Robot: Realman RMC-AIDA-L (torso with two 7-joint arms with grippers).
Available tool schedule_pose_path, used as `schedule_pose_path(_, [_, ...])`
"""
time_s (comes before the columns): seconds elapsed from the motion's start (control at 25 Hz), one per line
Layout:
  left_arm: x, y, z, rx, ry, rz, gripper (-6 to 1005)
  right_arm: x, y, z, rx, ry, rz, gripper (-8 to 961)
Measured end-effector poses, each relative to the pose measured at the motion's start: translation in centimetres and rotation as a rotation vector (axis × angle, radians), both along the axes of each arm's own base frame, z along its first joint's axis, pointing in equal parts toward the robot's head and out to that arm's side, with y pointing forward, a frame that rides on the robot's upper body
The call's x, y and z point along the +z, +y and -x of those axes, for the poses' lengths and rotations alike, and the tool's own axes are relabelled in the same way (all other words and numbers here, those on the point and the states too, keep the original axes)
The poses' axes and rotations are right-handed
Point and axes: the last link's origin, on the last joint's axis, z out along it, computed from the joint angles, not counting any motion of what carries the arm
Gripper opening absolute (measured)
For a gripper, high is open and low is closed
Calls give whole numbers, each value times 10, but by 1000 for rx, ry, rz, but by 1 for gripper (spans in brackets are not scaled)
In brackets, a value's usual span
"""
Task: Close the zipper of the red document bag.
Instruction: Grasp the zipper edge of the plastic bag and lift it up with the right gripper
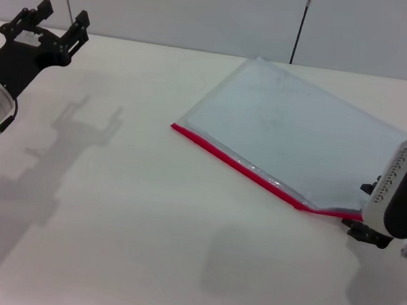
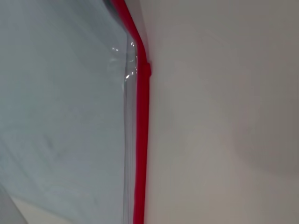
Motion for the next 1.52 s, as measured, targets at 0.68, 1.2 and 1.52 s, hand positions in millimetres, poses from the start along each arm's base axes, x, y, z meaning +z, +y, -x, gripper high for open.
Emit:
schedule_pose_path(0.68, [0,1,-2,-4,-3,2,683,-4,15,-2,-7,-10,-10,630])
schedule_pose_path(1.2, [-1,2,-4,-10,0,5,681,-7,16,-2,2,-27,11,357])
schedule_pose_path(1.52, [-16,6,-11,-46,68,114,680,-5,16,6,19,-7,-3,143])
